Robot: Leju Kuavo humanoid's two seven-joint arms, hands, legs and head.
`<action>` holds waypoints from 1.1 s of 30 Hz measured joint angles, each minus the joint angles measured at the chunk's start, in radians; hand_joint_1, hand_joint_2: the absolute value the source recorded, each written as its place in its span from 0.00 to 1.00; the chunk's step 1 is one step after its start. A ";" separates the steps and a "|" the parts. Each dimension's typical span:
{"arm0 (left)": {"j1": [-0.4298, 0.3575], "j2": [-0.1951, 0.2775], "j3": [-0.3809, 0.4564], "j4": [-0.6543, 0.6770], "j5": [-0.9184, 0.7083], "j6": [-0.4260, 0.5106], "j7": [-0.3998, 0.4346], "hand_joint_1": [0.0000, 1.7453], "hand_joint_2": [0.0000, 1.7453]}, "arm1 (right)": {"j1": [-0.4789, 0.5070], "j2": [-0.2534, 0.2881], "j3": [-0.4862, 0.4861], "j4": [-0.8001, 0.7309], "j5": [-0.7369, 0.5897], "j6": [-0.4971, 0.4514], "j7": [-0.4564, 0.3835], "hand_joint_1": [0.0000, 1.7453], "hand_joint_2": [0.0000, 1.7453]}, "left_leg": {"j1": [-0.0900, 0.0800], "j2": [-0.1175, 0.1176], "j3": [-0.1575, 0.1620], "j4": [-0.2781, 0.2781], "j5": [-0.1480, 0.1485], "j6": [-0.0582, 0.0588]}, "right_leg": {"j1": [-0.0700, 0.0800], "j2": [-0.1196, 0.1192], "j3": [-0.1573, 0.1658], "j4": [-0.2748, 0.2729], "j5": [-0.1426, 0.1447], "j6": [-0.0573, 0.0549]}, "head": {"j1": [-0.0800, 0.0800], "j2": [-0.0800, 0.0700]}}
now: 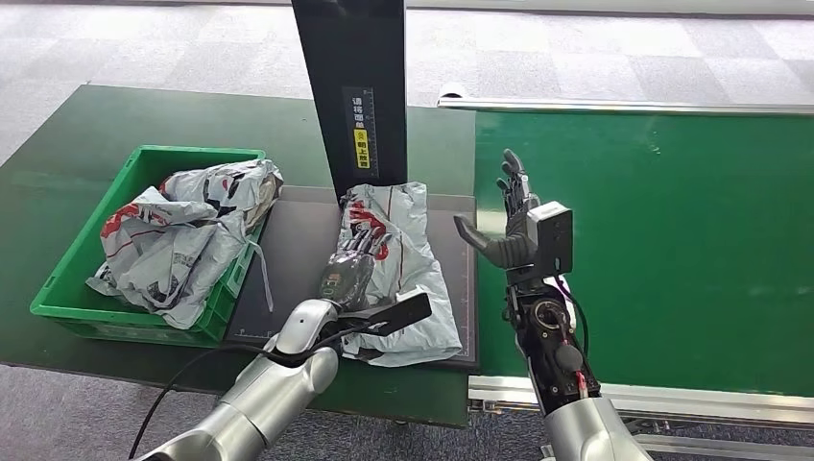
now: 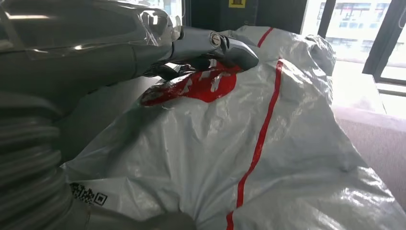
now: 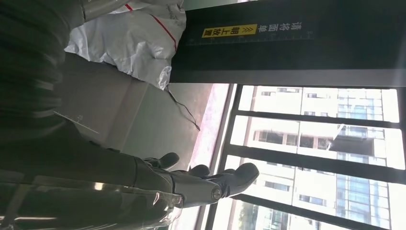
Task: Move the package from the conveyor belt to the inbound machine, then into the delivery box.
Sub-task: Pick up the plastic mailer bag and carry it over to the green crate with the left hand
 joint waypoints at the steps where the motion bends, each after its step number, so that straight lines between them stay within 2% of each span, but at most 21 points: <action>1: -0.001 -0.002 0.001 0.004 -0.010 -0.007 0.002 0.93 1.00 | 0.000 0.001 0.000 0.003 0.006 0.000 0.003 0.00 1.00 | 0.000 0.000 0.000 0.000 0.000 0.000 | 0.000 0.000 0.000 0.000 0.000 0.000 | 0.000 0.000; 7: -0.001 -0.007 0.016 0.020 -0.032 -0.003 -0.004 1.00 1.00 | 0.000 0.004 0.000 0.017 0.022 0.002 0.016 0.00 1.00 | 0.000 0.000 0.000 0.000 0.000 0.000 | 0.000 0.000 0.000 0.000 0.000 0.000 | 0.000 0.000; 11: 0.000 -0.007 0.034 0.023 -0.038 0.028 -0.043 1.00 1.00 | -0.004 0.008 0.000 0.036 0.026 0.020 0.038 0.00 0.00 | 0.000 0.000 0.000 0.000 0.000 0.000 | 0.000 0.000 0.000 0.000 0.000 0.000 | 0.000 0.000; 17: 0.002 -0.015 0.070 0.031 -0.033 0.069 -0.077 1.00 1.00 | -0.037 0.036 -0.012 0.121 -0.097 0.056 0.147 0.00 0.00 | 0.000 0.000 0.000 0.000 0.000 0.000 | 0.000 0.000 0.000 0.000 0.000 0.000 | 0.000 0.000; 24: 0.003 -0.018 0.087 0.037 -0.030 0.073 -0.082 1.00 1.00 | -0.054 0.053 -0.019 0.169 -0.113 0.063 0.156 0.00 0.00 | 0.000 0.000 0.000 0.000 0.000 0.000 | 0.000 0.000 -0.001 0.000 0.000 0.000 | 0.000 0.000; 28: 0.004 -0.020 0.098 0.041 -0.015 0.110 -0.096 0.99 1.00 | -0.068 0.059 -0.023 0.189 -0.156 0.066 0.158 0.00 1.00 | 0.000 0.000 0.000 0.000 0.000 0.000 | 0.000 0.000 -0.001 0.000 0.000 0.000 | 0.000 0.000; 31: 0.008 -0.023 0.117 0.039 0.033 0.177 -0.155 0.90 1.00 | -0.086 0.061 -0.019 0.204 -0.163 0.069 0.131 0.00 1.00 | 0.000 0.000 0.000 0.000 0.000 0.000 | 0.000 0.000 -0.001 0.000 0.000 0.000 | 0.000 0.000; 32: 0.011 -0.024 0.126 0.034 0.060 0.203 -0.187 0.90 1.00 | -0.091 0.061 -0.015 0.207 -0.153 0.058 0.116 0.00 1.00 | 0.000 0.000 0.000 0.000 0.000 0.000 | 0.000 0.000 -0.001 0.000 0.000 0.000 | 0.000 0.000; 33: 0.016 -0.025 0.137 0.022 0.094 0.232 -0.227 0.94 1.00 | -0.096 0.061 -0.009 0.210 -0.136 0.038 0.098 0.00 1.00 | 0.000 0.000 0.000 0.000 0.000 0.000 | 0.000 0.000 -0.001 0.000 0.000 0.000 | 0.000 0.000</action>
